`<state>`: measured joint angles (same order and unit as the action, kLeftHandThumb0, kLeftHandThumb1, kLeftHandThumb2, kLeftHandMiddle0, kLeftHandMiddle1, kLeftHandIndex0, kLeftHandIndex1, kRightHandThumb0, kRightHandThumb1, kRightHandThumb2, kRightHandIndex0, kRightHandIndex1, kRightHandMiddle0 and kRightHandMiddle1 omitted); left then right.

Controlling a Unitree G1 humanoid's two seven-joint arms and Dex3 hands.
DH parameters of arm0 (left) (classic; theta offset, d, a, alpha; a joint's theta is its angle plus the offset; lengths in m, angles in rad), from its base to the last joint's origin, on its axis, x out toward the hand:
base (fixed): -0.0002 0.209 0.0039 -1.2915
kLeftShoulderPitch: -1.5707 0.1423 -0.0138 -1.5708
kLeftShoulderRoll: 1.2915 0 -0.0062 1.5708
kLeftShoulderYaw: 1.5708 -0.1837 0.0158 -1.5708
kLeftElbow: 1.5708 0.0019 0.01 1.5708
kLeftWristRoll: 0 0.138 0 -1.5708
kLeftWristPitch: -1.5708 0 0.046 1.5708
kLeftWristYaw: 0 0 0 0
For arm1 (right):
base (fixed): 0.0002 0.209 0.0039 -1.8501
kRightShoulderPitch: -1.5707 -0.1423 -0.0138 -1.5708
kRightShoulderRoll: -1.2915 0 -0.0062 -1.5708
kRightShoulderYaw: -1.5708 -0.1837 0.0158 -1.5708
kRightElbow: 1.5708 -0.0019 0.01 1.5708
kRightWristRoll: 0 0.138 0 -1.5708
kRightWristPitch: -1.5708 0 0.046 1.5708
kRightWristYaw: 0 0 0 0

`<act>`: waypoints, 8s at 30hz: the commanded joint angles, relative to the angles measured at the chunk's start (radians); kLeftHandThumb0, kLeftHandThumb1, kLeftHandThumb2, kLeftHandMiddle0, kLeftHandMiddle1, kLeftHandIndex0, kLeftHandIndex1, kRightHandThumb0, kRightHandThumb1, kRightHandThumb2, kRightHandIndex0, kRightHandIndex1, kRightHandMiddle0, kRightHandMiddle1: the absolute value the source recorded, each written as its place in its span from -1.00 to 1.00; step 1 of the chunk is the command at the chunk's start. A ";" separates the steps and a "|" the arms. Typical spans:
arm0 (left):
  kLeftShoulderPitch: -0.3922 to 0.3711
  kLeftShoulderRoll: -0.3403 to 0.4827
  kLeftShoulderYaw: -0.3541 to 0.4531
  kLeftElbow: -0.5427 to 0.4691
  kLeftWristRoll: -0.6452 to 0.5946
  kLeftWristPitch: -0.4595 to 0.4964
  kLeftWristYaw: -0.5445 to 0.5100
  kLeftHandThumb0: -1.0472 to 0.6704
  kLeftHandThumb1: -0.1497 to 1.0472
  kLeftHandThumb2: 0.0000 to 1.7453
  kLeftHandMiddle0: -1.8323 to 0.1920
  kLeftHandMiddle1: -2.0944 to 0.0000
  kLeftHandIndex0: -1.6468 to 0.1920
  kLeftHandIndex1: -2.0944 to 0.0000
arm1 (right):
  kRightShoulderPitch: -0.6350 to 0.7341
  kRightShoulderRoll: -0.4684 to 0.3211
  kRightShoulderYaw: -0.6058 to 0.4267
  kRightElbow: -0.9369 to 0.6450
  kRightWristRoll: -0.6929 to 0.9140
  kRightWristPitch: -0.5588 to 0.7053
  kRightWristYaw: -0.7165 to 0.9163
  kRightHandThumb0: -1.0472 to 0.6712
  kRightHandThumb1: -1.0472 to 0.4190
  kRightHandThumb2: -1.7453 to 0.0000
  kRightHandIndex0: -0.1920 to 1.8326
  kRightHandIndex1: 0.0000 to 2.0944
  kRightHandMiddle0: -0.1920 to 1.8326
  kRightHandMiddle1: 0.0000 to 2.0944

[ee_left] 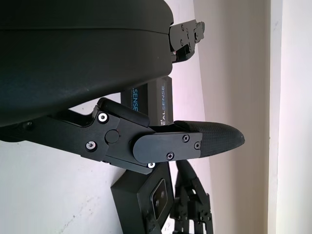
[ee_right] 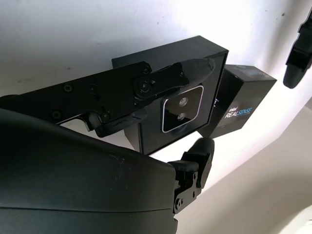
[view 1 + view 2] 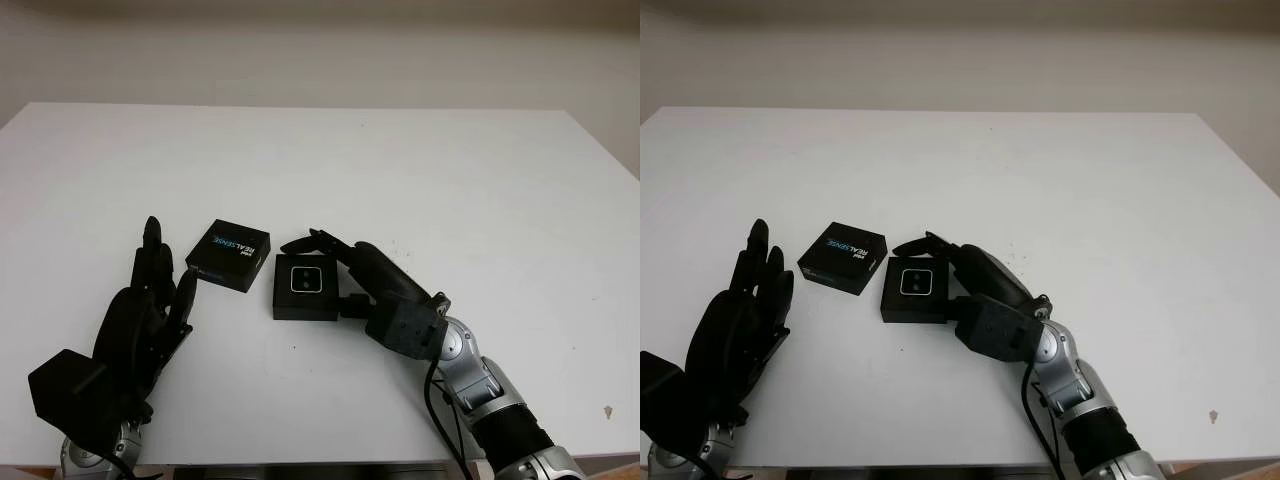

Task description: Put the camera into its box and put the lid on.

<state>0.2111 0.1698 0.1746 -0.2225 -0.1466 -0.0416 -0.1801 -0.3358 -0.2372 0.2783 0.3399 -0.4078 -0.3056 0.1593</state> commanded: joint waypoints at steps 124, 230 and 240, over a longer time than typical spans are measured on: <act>-0.951 0.502 -0.544 1.093 0.621 -0.678 -0.304 -0.07 0.80 -0.94 0.46 -0.56 0.45 -0.24 | 0.064 0.019 -0.362 -0.256 0.486 0.403 0.027 -0.46 -1.00 0.88 -0.71 -0.92 -0.64 -0.87; -0.904 0.341 -0.612 0.070 0.651 0.860 -0.533 -0.09 1.00 -0.88 0.35 -0.77 0.51 -0.51 | 0.093 0.149 -0.228 -0.211 0.383 0.340 -0.043 -0.67 -1.00 0.38 -1.00 -1.00 -1.00 -1.00; -0.940 0.313 -0.623 0.113 0.644 0.907 -0.534 -0.09 1.00 -0.89 0.34 -0.76 0.48 -0.58 | 0.076 0.171 -0.225 -0.155 0.379 0.283 -0.058 -0.68 -1.00 0.39 -1.00 -1.00 -1.00 -1.00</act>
<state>-0.7008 0.4889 -0.4479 -0.1126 0.4997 0.8716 -0.7183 -0.2468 -0.0694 0.0536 0.1794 -0.0272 -0.0033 0.1061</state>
